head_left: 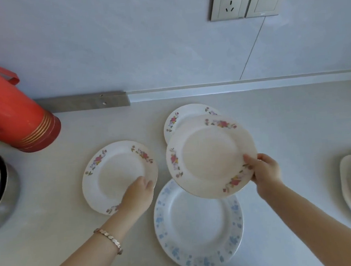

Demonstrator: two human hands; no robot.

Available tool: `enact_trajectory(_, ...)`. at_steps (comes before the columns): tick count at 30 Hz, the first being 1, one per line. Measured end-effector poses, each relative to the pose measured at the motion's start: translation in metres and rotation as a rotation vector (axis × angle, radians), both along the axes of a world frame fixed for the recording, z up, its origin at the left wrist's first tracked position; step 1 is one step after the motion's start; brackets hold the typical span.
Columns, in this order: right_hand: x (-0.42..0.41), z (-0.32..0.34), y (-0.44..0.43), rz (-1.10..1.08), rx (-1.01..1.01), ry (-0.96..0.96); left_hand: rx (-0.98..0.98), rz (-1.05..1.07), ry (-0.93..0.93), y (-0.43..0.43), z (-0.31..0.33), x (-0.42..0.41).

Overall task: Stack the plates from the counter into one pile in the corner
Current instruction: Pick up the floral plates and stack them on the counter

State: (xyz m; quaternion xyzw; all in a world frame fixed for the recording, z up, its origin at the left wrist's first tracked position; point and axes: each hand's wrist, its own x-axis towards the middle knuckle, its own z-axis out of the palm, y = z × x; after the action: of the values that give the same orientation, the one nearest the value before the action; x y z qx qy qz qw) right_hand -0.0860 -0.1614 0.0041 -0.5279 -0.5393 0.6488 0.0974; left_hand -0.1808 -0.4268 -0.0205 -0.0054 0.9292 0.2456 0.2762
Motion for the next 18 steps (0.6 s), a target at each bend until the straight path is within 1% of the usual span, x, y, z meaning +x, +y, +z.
enact_trajectory(1, 0.006, 0.001, 0.009, -0.039, -0.010, 0.002, -0.054, -0.084, -0.060, 0.007, -0.005, 0.007)
enact_trajectory(3, 0.020, 0.001, 0.024, -0.108, -0.020, -0.002, -0.089, -0.148, -0.131, 0.022, -0.014, 0.018)
enact_trajectory(7, 0.046, -0.003, 0.040, -0.201, -0.022, -0.015, -0.107, -0.119, -0.149, 0.031, -0.022, 0.023)
enact_trajectory(9, 0.059, -0.002, 0.045, -0.225, -0.018, -0.010, -0.047, -0.115, -0.110, 0.032, -0.023, 0.023)
enact_trajectory(15, 0.101, 0.004, 0.067, -0.288, -0.051, 0.076, 0.235, -0.036, 0.060, 0.046, -0.010, 0.029)
enact_trajectory(18, 0.122, 0.009, 0.089, -0.323, -0.077, 0.134, 0.306, -0.041, 0.148, 0.064, 0.006, 0.032)
